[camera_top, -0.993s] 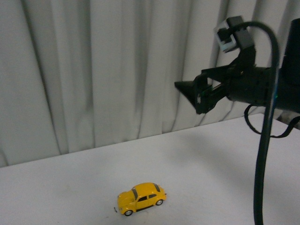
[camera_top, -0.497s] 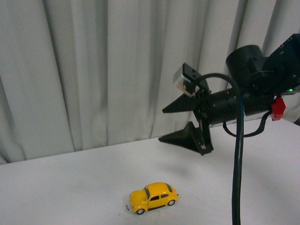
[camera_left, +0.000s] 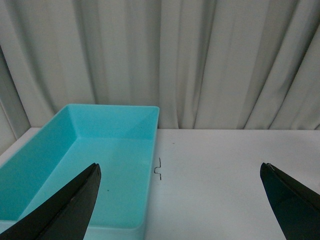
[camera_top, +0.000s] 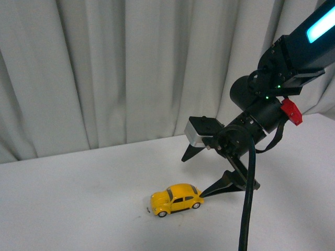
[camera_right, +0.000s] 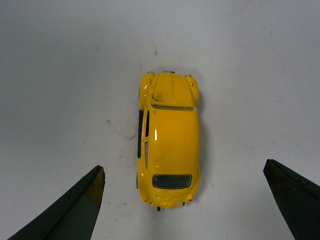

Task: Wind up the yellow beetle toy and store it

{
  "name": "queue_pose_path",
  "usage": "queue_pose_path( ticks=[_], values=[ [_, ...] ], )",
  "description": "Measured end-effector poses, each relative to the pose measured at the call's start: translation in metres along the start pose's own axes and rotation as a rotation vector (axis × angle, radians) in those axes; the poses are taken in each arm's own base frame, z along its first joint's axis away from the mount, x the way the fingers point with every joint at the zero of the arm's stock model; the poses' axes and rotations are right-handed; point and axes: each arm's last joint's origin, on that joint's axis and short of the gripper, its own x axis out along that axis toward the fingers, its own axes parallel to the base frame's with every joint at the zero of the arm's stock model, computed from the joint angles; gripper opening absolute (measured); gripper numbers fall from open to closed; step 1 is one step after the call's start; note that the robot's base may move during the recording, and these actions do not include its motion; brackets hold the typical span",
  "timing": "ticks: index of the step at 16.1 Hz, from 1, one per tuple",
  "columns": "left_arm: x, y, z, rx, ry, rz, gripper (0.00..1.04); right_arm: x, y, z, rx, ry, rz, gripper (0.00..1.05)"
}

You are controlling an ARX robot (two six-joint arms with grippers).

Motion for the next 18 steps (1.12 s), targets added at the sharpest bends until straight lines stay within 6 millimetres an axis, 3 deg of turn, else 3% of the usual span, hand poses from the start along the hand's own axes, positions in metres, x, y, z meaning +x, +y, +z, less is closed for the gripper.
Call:
queue_pose_path(
  ticks=[4, 10, 15, 18],
  values=[
    [0.0, 0.0, 0.0, 0.0, 0.0, 0.0, 0.98, 0.016, -0.012, -0.002, -0.005, 0.022, 0.058, 0.98],
    [0.0, 0.0, 0.0, 0.0, 0.0, 0.0, 0.98, 0.045, -0.015, 0.004, -0.061, 0.085, 0.085, 0.98],
    [0.0, 0.0, 0.0, 0.0, 0.0, 0.0, 0.98, 0.062, -0.013, 0.012, 0.01, 0.121, 0.083, 0.98],
    [0.0, 0.0, 0.0, 0.0, 0.0, 0.0, 0.98, 0.066, -0.008, 0.011, 0.026, 0.145, 0.099, 0.63]
  ],
)
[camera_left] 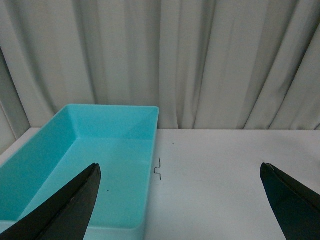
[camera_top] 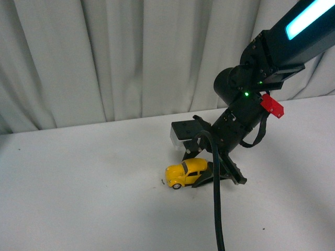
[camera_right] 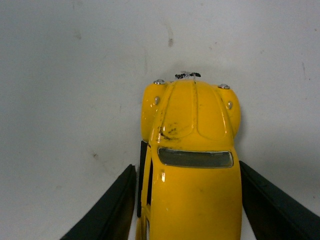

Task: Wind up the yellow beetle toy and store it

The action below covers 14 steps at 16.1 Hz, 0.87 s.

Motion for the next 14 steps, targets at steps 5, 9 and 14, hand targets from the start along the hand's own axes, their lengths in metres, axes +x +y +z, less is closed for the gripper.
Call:
queue_pose_path(
  ticks=[5, 9, 14],
  values=[
    [0.0, 0.0, 0.0, 0.0, 0.0, 0.0, 0.98, 0.002, -0.001, 0.006, 0.028, 0.001, 0.01, 0.42],
    [0.0, 0.0, 0.0, 0.0, 0.0, 0.0, 0.98, 0.01, -0.004, 0.022, 0.049, -0.004, 0.005, 0.42],
    [0.0, 0.0, 0.0, 0.0, 0.0, 0.0, 0.98, 0.021, -0.006, 0.036, 0.138, -0.005, -0.008, 0.42]
  ],
)
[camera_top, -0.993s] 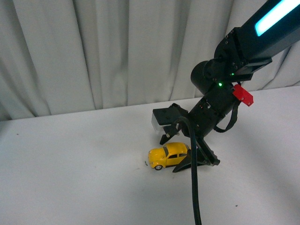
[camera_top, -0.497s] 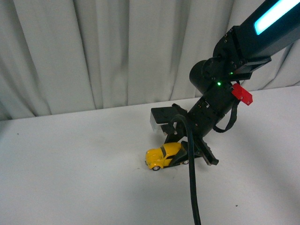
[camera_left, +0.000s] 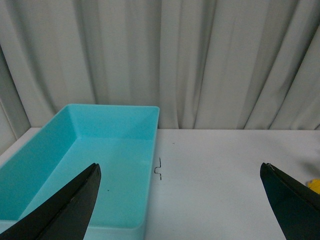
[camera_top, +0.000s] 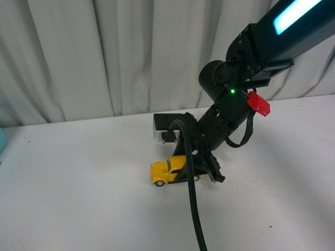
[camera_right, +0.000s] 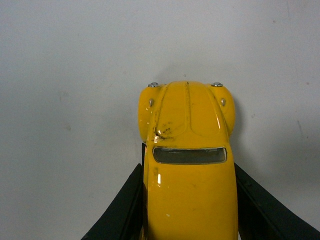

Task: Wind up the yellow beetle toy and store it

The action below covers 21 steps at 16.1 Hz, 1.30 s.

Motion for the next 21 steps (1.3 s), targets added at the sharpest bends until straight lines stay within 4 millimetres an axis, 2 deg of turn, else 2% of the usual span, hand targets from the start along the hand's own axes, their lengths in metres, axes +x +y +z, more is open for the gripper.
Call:
queue_pose_path(
  ticks=[3, 5, 7, 8, 18, 21],
  values=[
    [0.0, 0.0, 0.0, 0.0, 0.0, 0.0, 0.98, 0.001, 0.0, -0.001, 0.024, 0.006, -0.004, 0.42],
    [0.0, 0.0, 0.0, 0.0, 0.0, 0.0, 0.98, 0.007, 0.002, -0.005, -0.029, -0.036, -0.016, 0.42],
    [0.0, 0.0, 0.0, 0.0, 0.0, 0.0, 0.98, 0.004, 0.014, -0.021, 0.019, -0.078, -0.04, 0.42],
    [0.0, 0.0, 0.0, 0.0, 0.0, 0.0, 0.98, -0.004, 0.023, -0.039, 0.103, -0.097, -0.046, 0.42],
    [0.0, 0.0, 0.0, 0.0, 0.0, 0.0, 0.98, -0.029, 0.043, -0.087, 0.161, -0.119, -0.078, 0.42],
    [0.0, 0.0, 0.0, 0.0, 0.0, 0.0, 0.98, -0.049, 0.065, -0.116, 0.148, -0.108, -0.081, 0.42]
  ],
)
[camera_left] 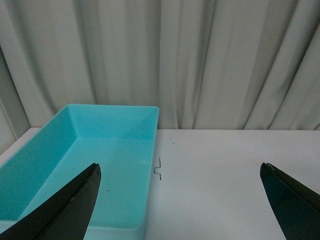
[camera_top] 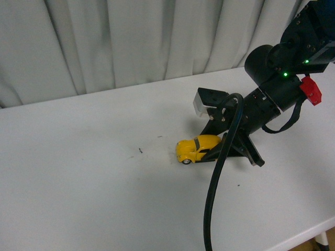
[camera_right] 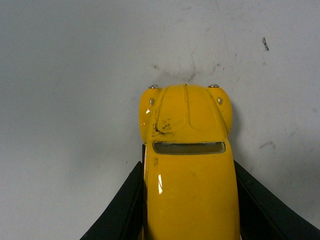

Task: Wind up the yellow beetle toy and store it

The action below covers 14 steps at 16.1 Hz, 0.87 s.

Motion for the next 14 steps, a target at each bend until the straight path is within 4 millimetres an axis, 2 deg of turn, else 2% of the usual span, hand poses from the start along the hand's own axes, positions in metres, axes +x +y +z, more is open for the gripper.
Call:
queue_pose_path(
  ticks=[6, 8, 14],
  values=[
    [0.0, 0.0, 0.0, 0.0, 0.0, 0.0, 0.98, -0.027, 0.014, -0.03, -0.021, 0.016, -0.006, 0.42],
    [0.0, 0.0, 0.0, 0.0, 0.0, 0.0, 0.98, -0.032, 0.013, -0.033, -0.039, 0.02, 0.005, 0.42],
    [0.0, 0.0, 0.0, 0.0, 0.0, 0.0, 0.98, -0.034, 0.007, -0.038, -0.046, 0.049, 0.032, 0.99]
  ],
)
